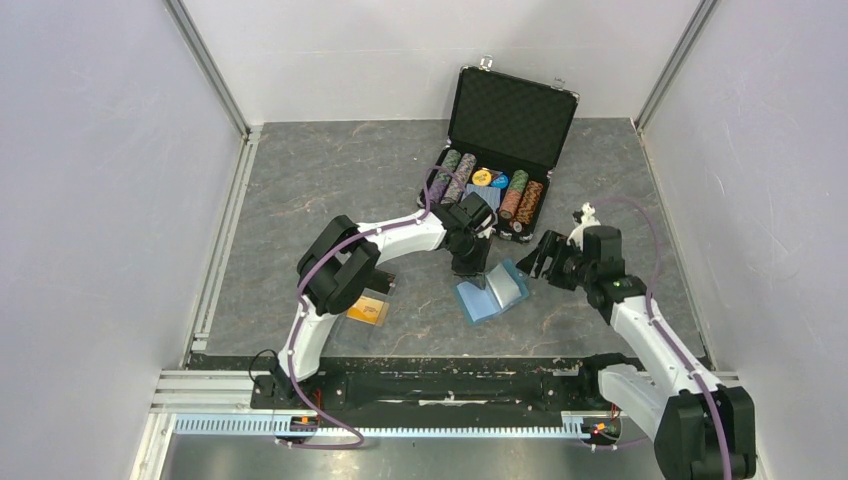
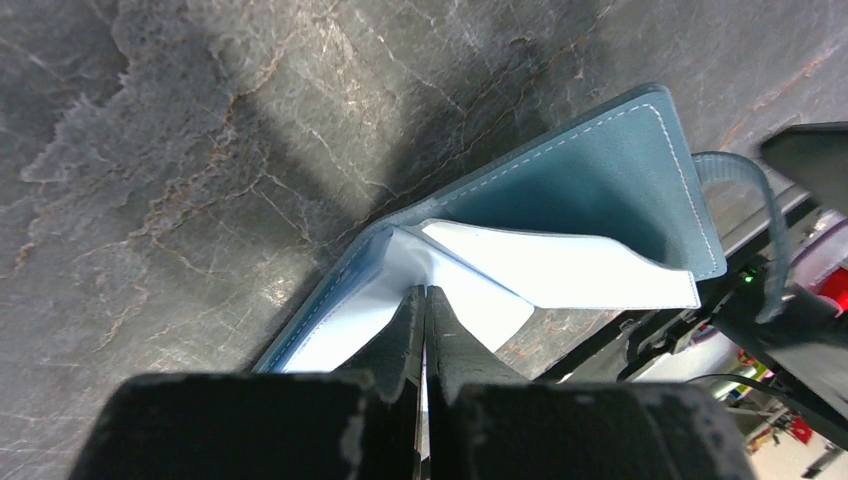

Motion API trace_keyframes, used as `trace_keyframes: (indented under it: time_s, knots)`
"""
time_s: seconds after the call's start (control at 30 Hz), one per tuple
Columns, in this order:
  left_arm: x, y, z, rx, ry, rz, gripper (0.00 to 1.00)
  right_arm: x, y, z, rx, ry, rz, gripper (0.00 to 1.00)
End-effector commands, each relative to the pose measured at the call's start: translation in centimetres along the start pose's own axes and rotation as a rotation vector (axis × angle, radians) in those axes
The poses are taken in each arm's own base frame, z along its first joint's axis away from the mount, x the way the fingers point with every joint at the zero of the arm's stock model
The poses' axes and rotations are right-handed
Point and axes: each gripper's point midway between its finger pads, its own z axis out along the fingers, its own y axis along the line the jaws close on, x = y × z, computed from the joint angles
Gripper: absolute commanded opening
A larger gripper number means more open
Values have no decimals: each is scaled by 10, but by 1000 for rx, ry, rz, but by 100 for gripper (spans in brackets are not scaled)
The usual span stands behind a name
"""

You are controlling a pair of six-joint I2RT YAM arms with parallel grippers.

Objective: Put the credit cards into the card holder
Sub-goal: Place the card holder at the center of the board.

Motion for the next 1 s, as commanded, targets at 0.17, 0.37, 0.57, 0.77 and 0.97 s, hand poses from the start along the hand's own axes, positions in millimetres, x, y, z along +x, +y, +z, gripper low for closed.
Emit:
trace_keyframes:
  time_s: [0.17,0.37,0.57,0.77,0.97]
  knots:
    - [-2,20,8,-102,-3,66,2,-6,49,-18,-197,152,-229,39]
    - [-3,18,10,-97,0,61,2,27,63,-3,-289,278,-237,0]
    - [-3,17,11,-89,6,65,2,43,40,23,-169,330,-272,0]
    - [-4,20,3,-132,-6,121,2,35,-20,44,124,284,-320,0]
    - [-1,10,-12,-132,-33,164,7,76,-51,50,167,422,-308,0]
